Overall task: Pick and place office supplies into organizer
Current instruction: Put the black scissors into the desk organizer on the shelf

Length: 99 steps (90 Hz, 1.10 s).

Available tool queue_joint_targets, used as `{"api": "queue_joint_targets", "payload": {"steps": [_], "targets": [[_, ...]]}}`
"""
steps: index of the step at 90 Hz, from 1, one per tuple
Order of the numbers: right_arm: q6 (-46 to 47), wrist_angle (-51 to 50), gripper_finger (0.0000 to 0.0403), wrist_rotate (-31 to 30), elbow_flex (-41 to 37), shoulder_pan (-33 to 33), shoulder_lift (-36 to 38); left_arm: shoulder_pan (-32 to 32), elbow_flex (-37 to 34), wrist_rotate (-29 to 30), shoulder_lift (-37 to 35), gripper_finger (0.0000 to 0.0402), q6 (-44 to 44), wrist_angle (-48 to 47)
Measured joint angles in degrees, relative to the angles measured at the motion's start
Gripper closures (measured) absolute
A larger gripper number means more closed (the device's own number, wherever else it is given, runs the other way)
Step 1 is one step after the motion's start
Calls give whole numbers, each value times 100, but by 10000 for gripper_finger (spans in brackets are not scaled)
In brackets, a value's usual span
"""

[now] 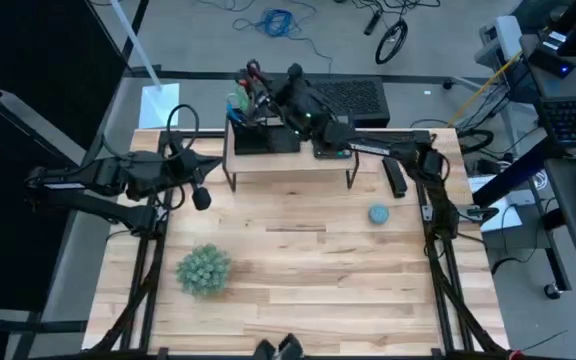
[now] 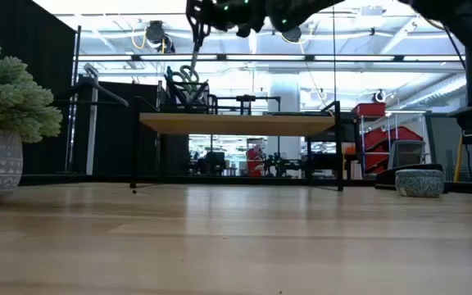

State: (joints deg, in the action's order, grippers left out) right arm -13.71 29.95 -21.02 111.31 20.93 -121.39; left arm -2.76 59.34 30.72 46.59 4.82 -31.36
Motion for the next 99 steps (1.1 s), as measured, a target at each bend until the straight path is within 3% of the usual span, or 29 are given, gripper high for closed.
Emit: {"api": "queue_joint_targets", "payload": {"steps": [49, 99], "targets": [[-684, -1304, 351, 40, 135, 68, -327, 0, 1, 0, 0, 402, 2, -1], [411, -2237, 350, -4, 141, 77, -304, 2, 1, -2, -2, 402, 4, 1]]}}
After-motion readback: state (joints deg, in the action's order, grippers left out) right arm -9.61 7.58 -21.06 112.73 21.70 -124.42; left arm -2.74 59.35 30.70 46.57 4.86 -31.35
